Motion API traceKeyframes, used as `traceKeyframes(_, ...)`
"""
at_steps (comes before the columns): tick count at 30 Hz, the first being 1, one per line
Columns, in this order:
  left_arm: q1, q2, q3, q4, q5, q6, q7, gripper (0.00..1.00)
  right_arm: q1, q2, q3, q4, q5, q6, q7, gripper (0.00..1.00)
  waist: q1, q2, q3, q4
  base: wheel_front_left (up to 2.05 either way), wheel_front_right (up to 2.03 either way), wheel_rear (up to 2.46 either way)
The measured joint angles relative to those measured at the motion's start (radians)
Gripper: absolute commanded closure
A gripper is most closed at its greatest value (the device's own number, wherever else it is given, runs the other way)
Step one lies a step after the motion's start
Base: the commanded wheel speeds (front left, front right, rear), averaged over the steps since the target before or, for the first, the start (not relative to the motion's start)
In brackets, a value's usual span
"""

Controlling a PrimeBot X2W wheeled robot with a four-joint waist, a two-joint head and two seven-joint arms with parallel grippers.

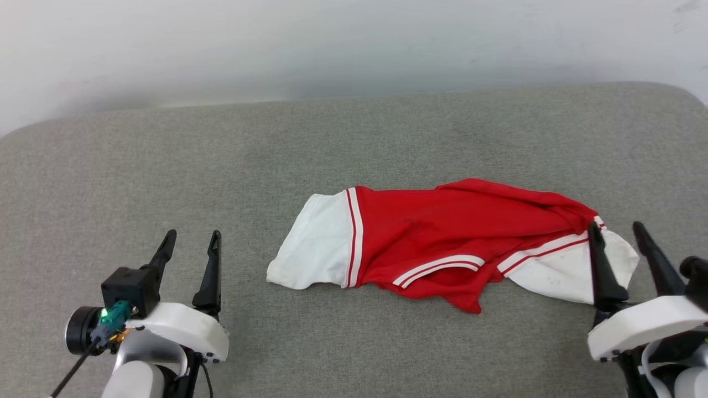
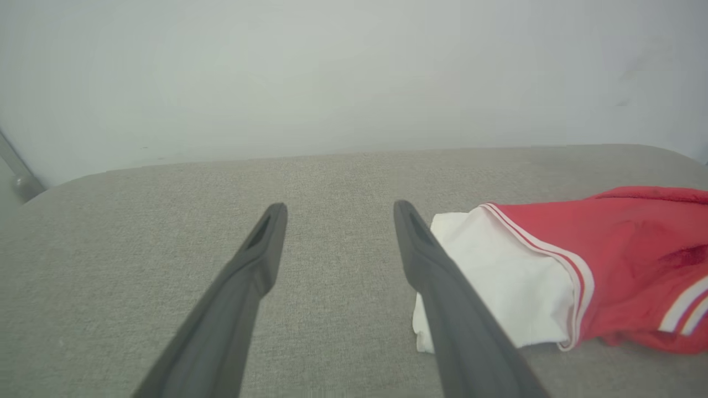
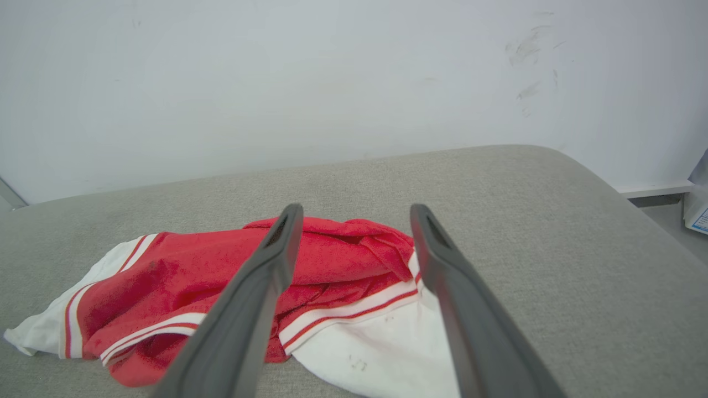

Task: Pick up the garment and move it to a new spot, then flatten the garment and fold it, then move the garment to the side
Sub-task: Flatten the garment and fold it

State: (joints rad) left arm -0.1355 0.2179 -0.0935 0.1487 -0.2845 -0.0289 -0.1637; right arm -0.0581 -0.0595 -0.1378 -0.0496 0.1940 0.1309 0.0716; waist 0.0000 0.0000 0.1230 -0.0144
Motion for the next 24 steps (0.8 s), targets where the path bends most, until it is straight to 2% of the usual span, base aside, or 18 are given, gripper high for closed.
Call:
traceKeyframes(5, -0.033, 0.033, -0.023, -0.014, -0.021, -0.032, 0.141, 0.0, 0.042, 0.003, 0.055, -0.049, -0.009, 0.0, 0.007, 0.0, 0.0, 0.0, -0.018, -0.025, 0.0, 0.0, 0.0)
traceKeyframes(14, -0.114, 0.093, -0.095, 0.007, -0.149, -0.082, 0.54, 0.0, 0.068, 0.006, 0.094, -0.109, 0.01, 0.0, 0.037, 0.0, 0.0, 0.0, 0.021, -0.082, 0.0, 0.0, 0.0)
traceKeyframes(24, -0.143, 0.158, -0.125, 0.058, -0.232, -0.091, 0.771, 0.0, 0.033, 0.007, 0.115, -0.063, 0.064, 0.0, -0.001, 0.0, 0.0, 0.0, 0.127, -0.143, 0.0, 0.0, 0.0)
